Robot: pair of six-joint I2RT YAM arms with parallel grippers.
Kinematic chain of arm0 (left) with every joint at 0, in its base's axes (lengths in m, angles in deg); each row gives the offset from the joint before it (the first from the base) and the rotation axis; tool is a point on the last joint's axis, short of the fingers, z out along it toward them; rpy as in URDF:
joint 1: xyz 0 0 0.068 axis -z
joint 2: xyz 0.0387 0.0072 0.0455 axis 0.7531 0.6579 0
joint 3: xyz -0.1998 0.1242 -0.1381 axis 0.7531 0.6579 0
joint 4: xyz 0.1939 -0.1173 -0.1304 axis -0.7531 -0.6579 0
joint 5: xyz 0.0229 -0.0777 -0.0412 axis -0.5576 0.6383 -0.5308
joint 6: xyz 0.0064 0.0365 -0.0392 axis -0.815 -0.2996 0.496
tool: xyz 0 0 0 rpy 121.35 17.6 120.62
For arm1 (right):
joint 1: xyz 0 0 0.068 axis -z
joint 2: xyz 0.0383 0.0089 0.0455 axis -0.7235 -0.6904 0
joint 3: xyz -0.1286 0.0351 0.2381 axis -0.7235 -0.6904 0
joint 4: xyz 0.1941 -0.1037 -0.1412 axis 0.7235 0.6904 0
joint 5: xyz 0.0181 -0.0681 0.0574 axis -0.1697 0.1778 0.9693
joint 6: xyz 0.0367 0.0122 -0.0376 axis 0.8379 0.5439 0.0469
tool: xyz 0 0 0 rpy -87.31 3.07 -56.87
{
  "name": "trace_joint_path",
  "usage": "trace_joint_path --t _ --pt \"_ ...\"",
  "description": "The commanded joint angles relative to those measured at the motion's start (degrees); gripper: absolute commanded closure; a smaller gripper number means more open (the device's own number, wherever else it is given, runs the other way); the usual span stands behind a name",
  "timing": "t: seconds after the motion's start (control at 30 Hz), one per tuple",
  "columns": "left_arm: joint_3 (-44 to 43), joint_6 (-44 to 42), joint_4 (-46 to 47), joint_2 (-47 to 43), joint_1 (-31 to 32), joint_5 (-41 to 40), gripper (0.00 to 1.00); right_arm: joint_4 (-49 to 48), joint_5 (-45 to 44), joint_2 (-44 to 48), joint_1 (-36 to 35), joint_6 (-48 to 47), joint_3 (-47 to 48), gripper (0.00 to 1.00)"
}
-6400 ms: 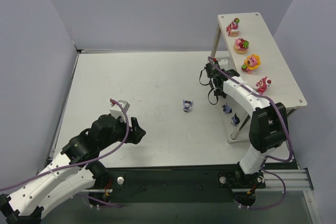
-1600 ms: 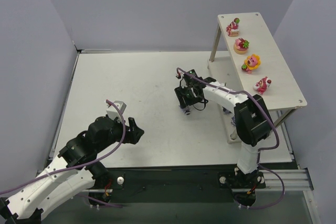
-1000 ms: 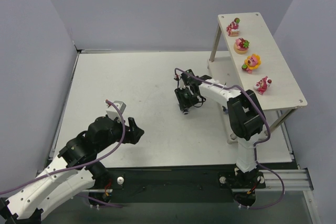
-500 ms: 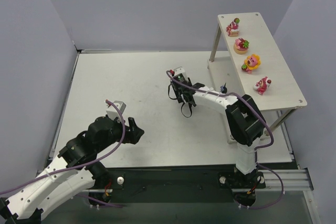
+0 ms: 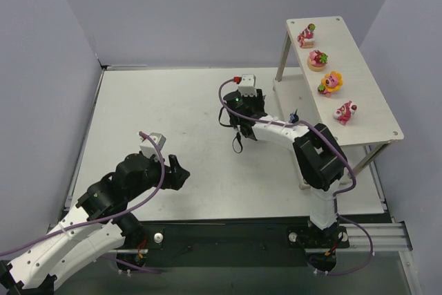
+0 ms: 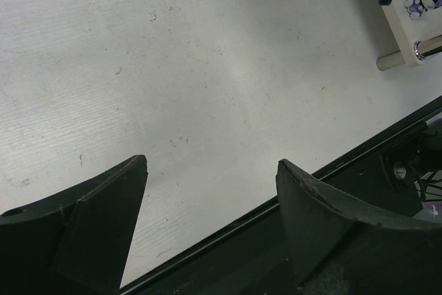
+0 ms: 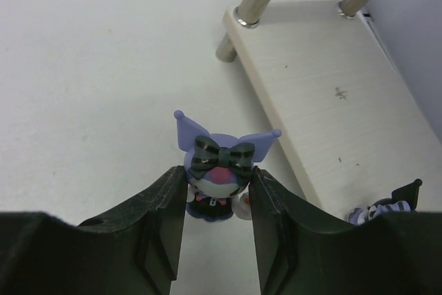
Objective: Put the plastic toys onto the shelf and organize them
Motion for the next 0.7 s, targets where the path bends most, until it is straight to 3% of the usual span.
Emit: trace_joint_path --t 0.0,0.13,0.33,0.47,0.57,0.6,0.67 --pt "0.0 0.2 3.3 -0.9 -0.3 0.9 0.15 -11.2 -14.7 -4.7 0.7 -2.7 5.4 1.00" --pt "0.3 0.3 3.9 -0.7 -0.2 2.3 0.15 -18.9 -20.9 -8.3 2.1 -7.8 7.7 1.00" --pt "0.0 0.2 3.3 -0.5 -0.3 2.3 0.16 -22.0 -24.2 -11.1 4.4 -7.7 9.6 1.00" --pt "-0.4 0.1 2.1 -0.9 -0.3 1.3 0.16 -28.4 -26.2 -12.2 5.8 -13.0 9.3 1.00" --pt "-0.8 -0.1 1.6 -1.1 -0.2 1.3 0.16 -44.0 -28.4 -15.4 5.9 -26.8 9.5 1.00" --pt "-1.3 -0.2 1.3 -1.1 -0.3 0.7 0.16 -57.8 -30.0 -16.8 5.9 -38.4 10.1 1.00" --pt "-1.9 -0.7 0.5 -1.3 -0.2 0.1 0.16 -74.5 -31.6 -23.4 6.0 -55.7 16.5 1.00"
